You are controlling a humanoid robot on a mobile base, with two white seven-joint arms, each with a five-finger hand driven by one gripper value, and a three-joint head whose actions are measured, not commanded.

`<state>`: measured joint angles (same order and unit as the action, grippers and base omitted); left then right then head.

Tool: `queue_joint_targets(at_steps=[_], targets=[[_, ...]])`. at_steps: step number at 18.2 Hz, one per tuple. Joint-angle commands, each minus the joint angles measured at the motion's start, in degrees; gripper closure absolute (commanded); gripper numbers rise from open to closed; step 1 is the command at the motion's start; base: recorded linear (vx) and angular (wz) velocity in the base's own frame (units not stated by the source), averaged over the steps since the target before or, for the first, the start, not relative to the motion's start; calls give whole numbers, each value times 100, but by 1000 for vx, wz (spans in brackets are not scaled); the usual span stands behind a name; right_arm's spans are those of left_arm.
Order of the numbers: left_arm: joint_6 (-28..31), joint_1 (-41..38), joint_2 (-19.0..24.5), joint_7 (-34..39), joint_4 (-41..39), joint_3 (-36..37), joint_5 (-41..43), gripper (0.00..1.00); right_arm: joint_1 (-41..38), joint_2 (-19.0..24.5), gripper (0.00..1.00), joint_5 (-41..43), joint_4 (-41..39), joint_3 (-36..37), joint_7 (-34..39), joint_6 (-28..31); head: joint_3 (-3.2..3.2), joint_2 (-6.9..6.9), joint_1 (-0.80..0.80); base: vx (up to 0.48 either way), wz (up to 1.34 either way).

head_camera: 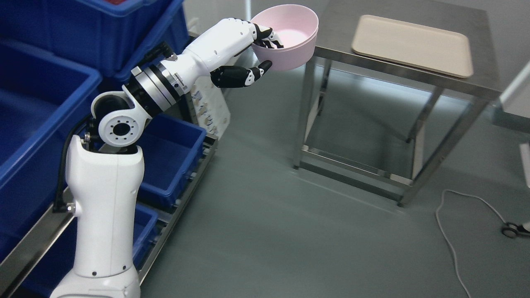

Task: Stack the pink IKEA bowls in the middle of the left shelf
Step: 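Carry the stacked bowls in the left hand while turning to the bins, then lower the stacked bowls into the middle blue bin and release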

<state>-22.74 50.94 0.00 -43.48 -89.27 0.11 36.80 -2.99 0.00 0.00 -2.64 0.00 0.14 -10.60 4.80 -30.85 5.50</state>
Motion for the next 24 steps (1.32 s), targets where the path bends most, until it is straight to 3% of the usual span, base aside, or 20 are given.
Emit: queue_joint_targets(at_steps=[1,8,14,24], targets=[[559,522,100,-152,-2,-117,116,94,0,-100,0,-44,0,53,4,-4,0,0,0,-156,813],[956,575,100,-161,6,138,345,93,0,-100,0,-44,0,53,4,-4,0,0,0,-133,978],[1650,935,100,-152,6,620,345,93,0,-100,0,-44,0,53,4,-4,0,0,0,-117,1076],[1888,997,100,-170,42,885,372,92,0,-100,0,-44,0,61,4,-4,0,2,0,-54,809]])
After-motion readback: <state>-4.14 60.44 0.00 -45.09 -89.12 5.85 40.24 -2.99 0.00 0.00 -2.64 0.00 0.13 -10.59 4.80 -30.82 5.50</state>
